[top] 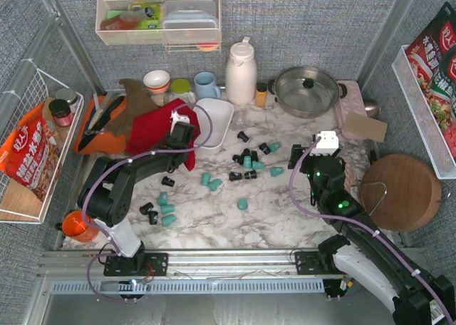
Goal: Mix the coffee capsules in the storage basket
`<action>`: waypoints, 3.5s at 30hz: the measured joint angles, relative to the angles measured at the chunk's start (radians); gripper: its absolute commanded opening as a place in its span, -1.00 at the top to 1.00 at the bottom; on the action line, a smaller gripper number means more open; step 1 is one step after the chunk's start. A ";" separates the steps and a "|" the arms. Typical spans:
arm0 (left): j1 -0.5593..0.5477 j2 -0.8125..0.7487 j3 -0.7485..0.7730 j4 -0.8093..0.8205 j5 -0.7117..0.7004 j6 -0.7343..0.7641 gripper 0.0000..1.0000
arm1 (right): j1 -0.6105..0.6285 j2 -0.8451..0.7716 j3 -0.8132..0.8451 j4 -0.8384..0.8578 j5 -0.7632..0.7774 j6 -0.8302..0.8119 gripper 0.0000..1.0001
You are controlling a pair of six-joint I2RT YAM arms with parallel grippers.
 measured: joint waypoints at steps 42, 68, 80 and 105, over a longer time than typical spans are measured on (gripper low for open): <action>0.295 -0.185 0.529 -0.163 -0.308 0.088 1.00 | -0.010 0.016 0.002 -0.021 0.042 0.012 -0.84; 0.483 0.102 0.652 -0.215 -0.122 -0.075 -0.69 | -0.013 0.063 0.015 -0.021 0.042 0.013 -0.84; 0.444 -0.066 0.589 -0.263 -0.002 -0.088 -0.98 | -0.013 0.084 0.025 -0.021 0.034 0.016 -0.84; 0.156 0.159 0.435 -0.217 0.459 -0.111 -0.48 | -0.013 0.113 0.032 -0.022 0.005 0.023 -0.84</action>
